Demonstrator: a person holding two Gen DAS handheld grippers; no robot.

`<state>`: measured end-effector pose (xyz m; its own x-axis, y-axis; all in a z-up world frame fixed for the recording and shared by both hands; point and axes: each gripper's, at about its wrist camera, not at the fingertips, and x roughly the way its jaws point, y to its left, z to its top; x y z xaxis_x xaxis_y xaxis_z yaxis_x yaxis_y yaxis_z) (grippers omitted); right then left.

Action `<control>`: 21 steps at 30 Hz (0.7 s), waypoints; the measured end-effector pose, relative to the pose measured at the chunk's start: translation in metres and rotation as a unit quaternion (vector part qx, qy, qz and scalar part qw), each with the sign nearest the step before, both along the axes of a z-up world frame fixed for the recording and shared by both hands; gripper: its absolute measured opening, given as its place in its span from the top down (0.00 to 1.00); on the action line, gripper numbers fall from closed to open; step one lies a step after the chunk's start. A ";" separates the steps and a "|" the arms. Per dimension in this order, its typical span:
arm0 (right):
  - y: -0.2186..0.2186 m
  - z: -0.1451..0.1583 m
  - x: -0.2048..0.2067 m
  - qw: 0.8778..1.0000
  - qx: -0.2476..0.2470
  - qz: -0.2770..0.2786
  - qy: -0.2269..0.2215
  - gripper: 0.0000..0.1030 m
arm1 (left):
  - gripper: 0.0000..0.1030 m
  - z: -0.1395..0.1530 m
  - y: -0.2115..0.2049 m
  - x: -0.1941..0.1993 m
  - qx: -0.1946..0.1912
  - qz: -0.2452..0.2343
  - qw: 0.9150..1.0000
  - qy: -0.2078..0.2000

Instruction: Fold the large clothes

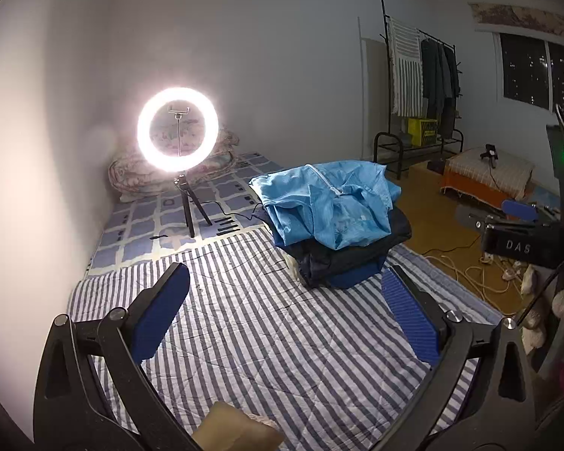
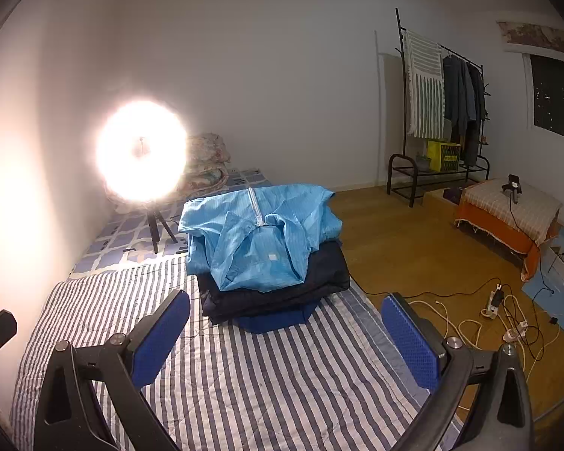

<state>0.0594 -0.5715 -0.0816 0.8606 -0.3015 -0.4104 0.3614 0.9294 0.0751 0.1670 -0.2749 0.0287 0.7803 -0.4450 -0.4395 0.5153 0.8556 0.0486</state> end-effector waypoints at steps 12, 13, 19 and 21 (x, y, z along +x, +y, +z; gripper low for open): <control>0.005 -0.002 0.003 1.000 -0.012 0.000 0.004 0.00 | 0.00 0.003 0.001 -0.002 -0.008 -0.004 1.000 0.002; 0.005 -0.002 0.003 1.000 -0.011 -0.002 0.003 0.00 | 0.00 0.003 0.002 -0.002 -0.009 -0.004 1.000 0.002; 0.006 -0.003 0.002 1.000 -0.005 -0.003 0.002 0.00 | 0.00 0.003 0.001 -0.002 -0.008 -0.003 1.000 0.002; 0.006 -0.004 0.002 1.000 -0.007 -0.003 0.003 0.00 | 0.00 0.003 0.001 -0.002 -0.008 -0.002 1.000 0.002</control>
